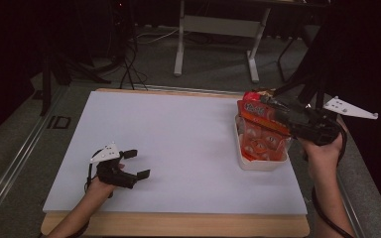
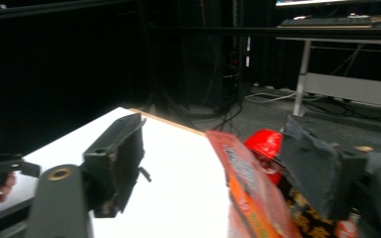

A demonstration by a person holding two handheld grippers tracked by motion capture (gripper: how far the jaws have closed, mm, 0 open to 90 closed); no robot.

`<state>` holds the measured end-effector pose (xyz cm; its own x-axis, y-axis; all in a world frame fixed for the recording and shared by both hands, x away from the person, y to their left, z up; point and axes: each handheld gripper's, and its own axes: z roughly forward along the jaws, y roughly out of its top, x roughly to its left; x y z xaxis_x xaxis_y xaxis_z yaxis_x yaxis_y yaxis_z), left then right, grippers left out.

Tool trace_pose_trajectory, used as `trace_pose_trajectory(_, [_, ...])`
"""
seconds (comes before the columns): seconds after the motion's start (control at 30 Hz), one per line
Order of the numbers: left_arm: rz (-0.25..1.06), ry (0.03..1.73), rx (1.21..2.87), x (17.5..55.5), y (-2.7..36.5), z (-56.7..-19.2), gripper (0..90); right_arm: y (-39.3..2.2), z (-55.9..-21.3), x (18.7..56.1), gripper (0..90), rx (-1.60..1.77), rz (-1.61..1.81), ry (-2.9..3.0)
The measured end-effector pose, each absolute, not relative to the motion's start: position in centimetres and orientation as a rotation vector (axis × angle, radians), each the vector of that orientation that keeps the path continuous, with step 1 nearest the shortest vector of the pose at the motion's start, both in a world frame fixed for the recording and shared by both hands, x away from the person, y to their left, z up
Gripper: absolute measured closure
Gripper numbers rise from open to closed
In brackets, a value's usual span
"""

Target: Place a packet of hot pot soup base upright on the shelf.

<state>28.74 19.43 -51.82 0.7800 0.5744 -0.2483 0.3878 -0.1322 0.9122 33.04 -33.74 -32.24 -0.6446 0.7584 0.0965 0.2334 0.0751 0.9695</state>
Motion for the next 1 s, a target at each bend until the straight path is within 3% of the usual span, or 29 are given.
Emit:
trace_pose_trajectory(0.17, [0.190,0.750,1.760,28.7,19.4,-51.9,2.5,-32.4,-32.6,32.5,14.5,0.931,1.619,1.958])
trace_pose_trajectory(0.4, [0.191,0.745,1.764,28.7,19.2,-51.9,2.5,-30.4,-34.6,31.9,11.7,0.882,1.651,2.039])
trace_pose_trajectory(1.0, [0.198,0.733,1.772,28.6,19.2,-51.8,2.5,-27.0,-41.1,32.0,11.4,0.833,1.598,2.225])
